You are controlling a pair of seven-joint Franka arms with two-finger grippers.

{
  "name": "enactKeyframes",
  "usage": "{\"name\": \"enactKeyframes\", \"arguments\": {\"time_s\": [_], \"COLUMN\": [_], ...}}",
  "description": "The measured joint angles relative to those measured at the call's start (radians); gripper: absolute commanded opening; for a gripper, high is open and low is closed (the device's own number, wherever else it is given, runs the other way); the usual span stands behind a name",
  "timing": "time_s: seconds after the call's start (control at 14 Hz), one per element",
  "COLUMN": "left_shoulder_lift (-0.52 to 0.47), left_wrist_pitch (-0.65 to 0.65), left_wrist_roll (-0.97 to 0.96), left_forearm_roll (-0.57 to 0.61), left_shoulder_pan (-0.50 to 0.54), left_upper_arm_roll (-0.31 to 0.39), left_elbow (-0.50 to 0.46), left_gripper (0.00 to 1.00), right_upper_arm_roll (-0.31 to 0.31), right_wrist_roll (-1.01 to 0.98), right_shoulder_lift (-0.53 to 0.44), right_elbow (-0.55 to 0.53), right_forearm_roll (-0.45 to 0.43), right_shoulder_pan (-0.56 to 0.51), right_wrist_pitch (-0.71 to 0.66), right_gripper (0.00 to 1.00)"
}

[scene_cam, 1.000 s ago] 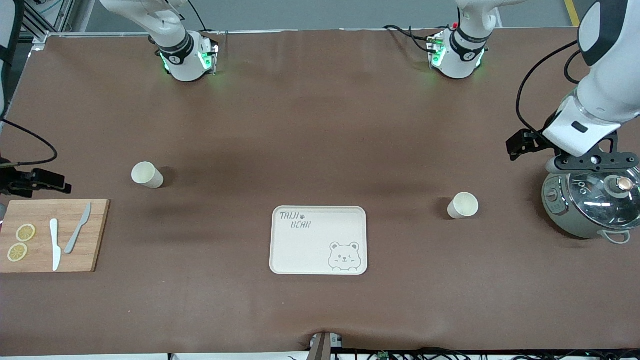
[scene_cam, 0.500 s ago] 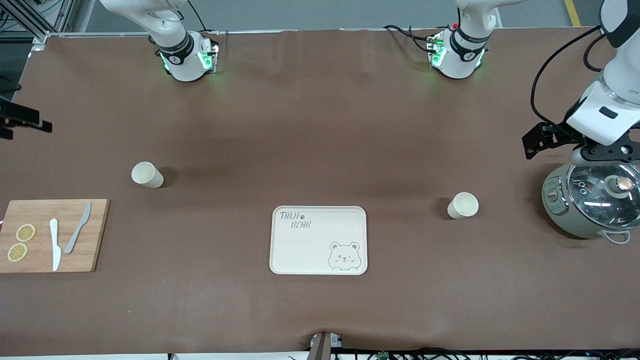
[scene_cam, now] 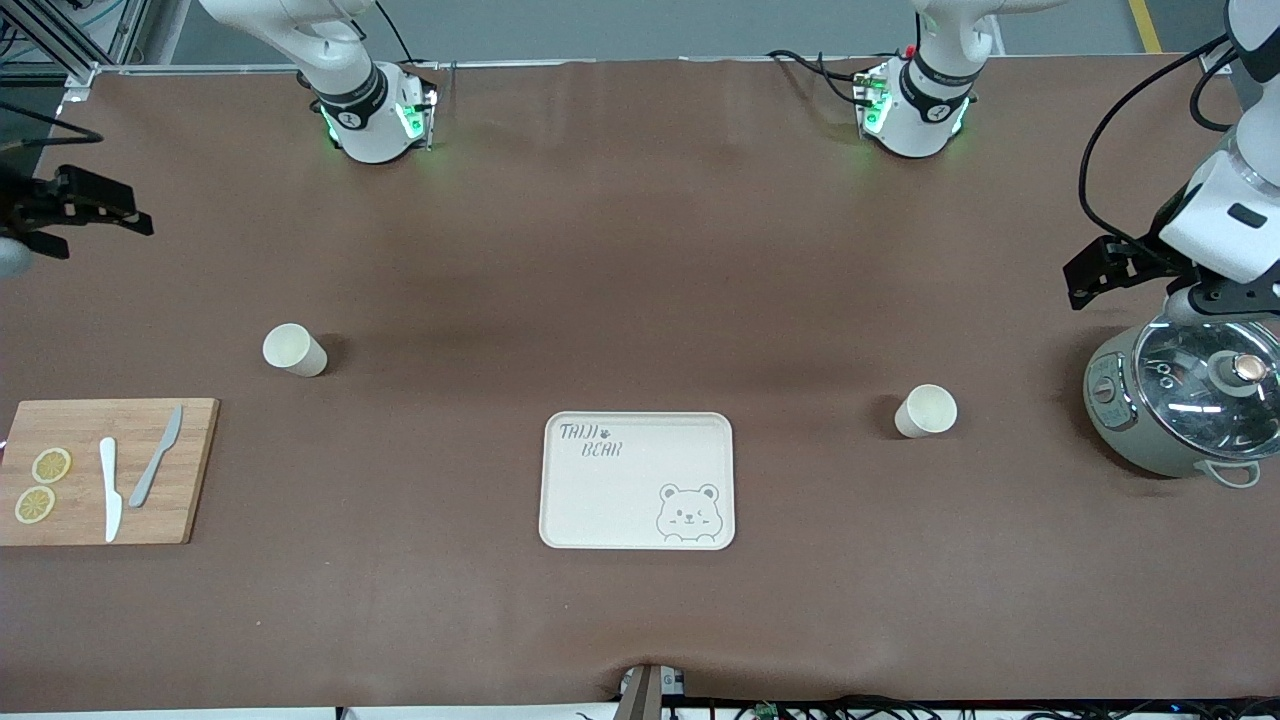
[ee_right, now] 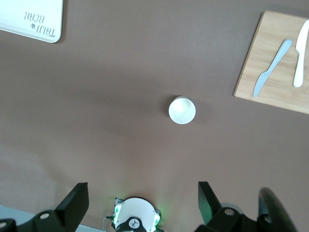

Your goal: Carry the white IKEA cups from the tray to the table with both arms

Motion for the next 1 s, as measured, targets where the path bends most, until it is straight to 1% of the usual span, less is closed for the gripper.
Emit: {"name": "enactKeyframes", "arguments": {"time_s": [0.14,0.21,0.36,0.5,0.79,1.0], "left_shoulder_lift": [-0.013,-0.021,-0.031,-0.036,-0.036,-0.036], "left_wrist_pitch": [-0.010,-0.014,-0.019,-0.021,-0.021,-0.021], "left_wrist_roll": [0.034,0.055,0.086,0.094,0.094,0.094], "left_forearm_roll": [-0.004,-0.011,-0.040,-0.049,-0.051,-0.052], "left_shoulder_pan": [-0.041,-0.051,-0.051,-0.049,-0.052,-0.058], "left_upper_arm_roll": [0.041,0.057,0.078,0.085,0.083,0.076], "left_elbow": [0.000,0.000,0.000,0.000,-0.006,-0.007], "left_gripper": [1.00,1.00,1.00,1.00,1.00,1.00], "right_upper_arm_roll": [0.038,0.062,0.097,0.103,0.118,0.125], "right_wrist_roll": [0.001,0.001,0.005,0.011,0.200,0.254], "right_shoulder_lift": [-0.067,-0.100,-0.140,-0.149,-0.149,-0.149], "right_elbow": [-0.085,-0.129,-0.180,-0.193,-0.193,-0.193], "right_forearm_roll": [-0.005,-0.009,-0.012,-0.012,-0.012,-0.012], "right_shoulder_pan": [-0.026,-0.041,-0.077,-0.102,-0.104,-0.103], "right_wrist_pitch": [0.055,0.077,0.099,0.110,0.113,0.113], "right_gripper": [1.00,1.00,1.00,1.00,1.00,1.00]}}
